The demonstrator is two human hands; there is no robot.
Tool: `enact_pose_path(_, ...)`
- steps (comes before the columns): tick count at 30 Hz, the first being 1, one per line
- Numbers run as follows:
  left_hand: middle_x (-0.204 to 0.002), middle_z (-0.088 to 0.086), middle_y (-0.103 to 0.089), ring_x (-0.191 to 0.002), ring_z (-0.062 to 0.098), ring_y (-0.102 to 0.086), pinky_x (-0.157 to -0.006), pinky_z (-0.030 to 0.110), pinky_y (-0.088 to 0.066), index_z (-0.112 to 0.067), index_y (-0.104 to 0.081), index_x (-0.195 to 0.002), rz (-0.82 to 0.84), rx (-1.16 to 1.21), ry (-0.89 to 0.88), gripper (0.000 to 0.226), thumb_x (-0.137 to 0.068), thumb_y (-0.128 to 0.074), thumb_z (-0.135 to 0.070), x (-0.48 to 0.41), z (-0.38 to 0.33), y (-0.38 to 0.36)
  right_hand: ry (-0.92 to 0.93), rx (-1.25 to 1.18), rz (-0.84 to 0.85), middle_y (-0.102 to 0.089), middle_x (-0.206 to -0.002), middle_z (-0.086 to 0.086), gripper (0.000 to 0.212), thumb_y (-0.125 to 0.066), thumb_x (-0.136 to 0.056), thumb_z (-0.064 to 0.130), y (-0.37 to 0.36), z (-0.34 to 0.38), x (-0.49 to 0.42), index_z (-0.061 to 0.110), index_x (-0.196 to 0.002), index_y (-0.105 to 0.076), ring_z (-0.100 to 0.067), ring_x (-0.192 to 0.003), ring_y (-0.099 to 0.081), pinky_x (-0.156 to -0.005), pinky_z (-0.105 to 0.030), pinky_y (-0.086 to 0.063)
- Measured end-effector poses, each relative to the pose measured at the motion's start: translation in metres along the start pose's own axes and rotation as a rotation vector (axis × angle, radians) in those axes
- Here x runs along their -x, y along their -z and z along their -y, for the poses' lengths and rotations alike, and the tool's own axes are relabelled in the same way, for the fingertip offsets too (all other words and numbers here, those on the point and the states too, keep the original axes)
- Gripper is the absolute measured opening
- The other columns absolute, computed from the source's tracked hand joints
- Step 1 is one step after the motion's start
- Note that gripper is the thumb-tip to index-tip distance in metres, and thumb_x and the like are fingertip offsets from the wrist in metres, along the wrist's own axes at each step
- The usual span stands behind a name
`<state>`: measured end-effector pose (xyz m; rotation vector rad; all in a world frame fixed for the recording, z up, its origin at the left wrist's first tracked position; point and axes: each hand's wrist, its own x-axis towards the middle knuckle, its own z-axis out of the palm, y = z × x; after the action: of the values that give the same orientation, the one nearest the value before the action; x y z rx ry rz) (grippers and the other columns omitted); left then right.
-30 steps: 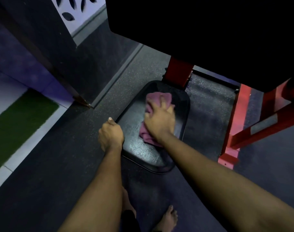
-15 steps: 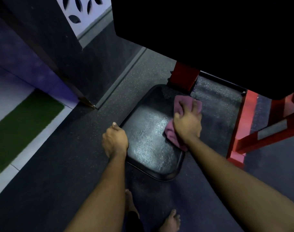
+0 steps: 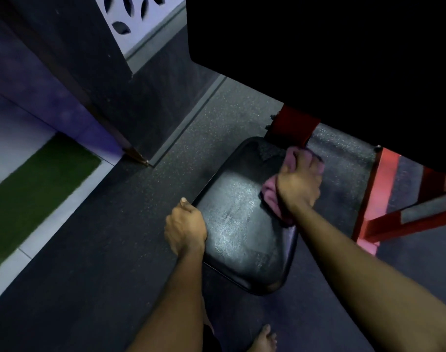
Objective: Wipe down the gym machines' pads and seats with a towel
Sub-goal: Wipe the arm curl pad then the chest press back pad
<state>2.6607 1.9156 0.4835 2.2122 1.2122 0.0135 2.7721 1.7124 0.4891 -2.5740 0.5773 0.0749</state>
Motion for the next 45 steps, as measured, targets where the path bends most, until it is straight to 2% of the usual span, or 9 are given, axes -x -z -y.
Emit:
enact_pose_path(3,-0.076,0.014,-0.06,-0.07,0.025,-0.052,-0.069,0.039,-0.043,0.0,-0.068,-0.093,-0.006,-0.003,0.001,0.055,-0.108,-0.03,-0.036,-0.002,0.001,-0.002,0.086,0.161,0.048,-0.04,-0.149,-0.015,0.04,-0.039,-0.102,0.039,-0.015,0.05,-0.021,0.028,-0.14,-0.047,-0.048,-0.137,-0.035,-0.105,-0.054,-0.042)
enact_pose_path(9,-0.094,0.022,-0.069,-0.087,0.038,-0.064,-0.076,0.042,-0.046,-0.001,-0.07,-0.101,0.006,0.024,0.024,0.056,-0.107,-0.029,-0.038,-0.001,0.0,-0.001,0.681,0.098,0.265,-0.031,-0.164,0.003,0.051,-0.05,-0.095,0.034,-0.015,0.039,0.062,0.043,-0.145,-0.049,-0.04,-0.145,-0.031,-0.101,-0.046,-0.048)
enact_pose_path(14,-0.092,0.021,-0.069,-0.085,0.037,-0.065,-0.078,0.044,-0.049,-0.001,-0.069,-0.098,0.017,0.033,0.023,0.055,-0.108,-0.029,-0.037,-0.001,-0.001,0.0,0.295,0.018,0.058,-0.029,-0.163,-0.002,0.055,-0.051,-0.092,0.03,0.001,-0.013,0.053,0.043,-0.145,-0.046,-0.038,-0.139,-0.036,-0.099,-0.049,-0.048)
enact_pose_path(19,-0.086,0.017,-0.068,-0.071,0.025,-0.052,-0.07,0.039,-0.044,-0.003,-0.069,-0.094,0.016,0.023,0.022,0.053,-0.108,-0.03,-0.036,-0.004,0.001,0.0,0.133,0.16,0.019,-0.046,-0.144,-0.013,0.041,-0.041,-0.101,0.036,-0.024,0.056,-0.029,0.026,-0.14,-0.051,-0.041,-0.13,-0.042,-0.104,-0.046,-0.04)
enact_pose_path(26,-0.102,0.025,-0.069,-0.094,0.042,-0.064,-0.082,0.044,-0.047,-0.002,-0.071,-0.106,0.021,0.053,0.023,0.053,-0.107,-0.031,-0.037,-0.003,0.002,0.0,0.751,0.039,0.299,-0.04,-0.158,0.009,0.051,-0.048,-0.089,0.032,-0.026,0.045,0.075,0.044,-0.137,-0.057,-0.035,-0.143,-0.034,-0.099,-0.041,-0.048)
enact_pose_path(30,-0.091,0.02,-0.07,-0.076,0.032,-0.058,-0.078,0.043,-0.048,-0.003,-0.071,-0.097,0.011,0.089,0.013,0.052,-0.108,-0.031,-0.036,-0.001,0.001,0.001,0.43,-0.032,0.104,-0.03,-0.164,0.003,0.056,-0.049,-0.088,0.031,0.003,-0.019,0.071,0.044,-0.143,-0.051,-0.035,-0.141,-0.037,-0.101,-0.045,-0.047)
enact_pose_path(35,-0.083,0.015,-0.067,-0.074,0.026,-0.056,-0.074,0.04,-0.045,-0.003,-0.069,-0.094,0.019,0.083,0.011,0.053,-0.108,-0.03,-0.035,-0.002,0.002,0.0,0.073,0.073,-0.022,-0.044,-0.148,-0.011,0.042,-0.042,-0.1,0.034,-0.013,0.027,-0.021,0.027,-0.141,-0.051,-0.041,-0.132,-0.04,-0.106,-0.047,-0.039)
enact_pose_path(42,-0.106,0.023,-0.07,-0.097,0.04,-0.063,-0.085,0.044,-0.045,0.0,-0.069,-0.108,0.041,0.078,0.015,0.053,-0.108,-0.03,-0.036,-0.003,0.001,0.001,0.647,0.099,0.281,-0.037,-0.161,0.005,0.043,-0.046,-0.098,0.037,-0.036,0.068,0.051,0.041,-0.14,-0.055,-0.039,-0.146,-0.031,-0.103,-0.045,-0.046)
enact_pose_path(45,-0.106,0.024,-0.069,-0.097,0.041,-0.063,-0.086,0.046,-0.047,-0.001,-0.069,-0.109,0.056,0.083,0.007,0.054,-0.108,-0.029,-0.037,0.0,-0.001,0.004,0.603,-0.064,0.278,-0.032,-0.163,0.014,0.055,-0.048,-0.087,0.03,-0.01,0.017,0.106,0.048,-0.138,-0.055,-0.034,-0.15,-0.027,-0.101,-0.043,-0.047)
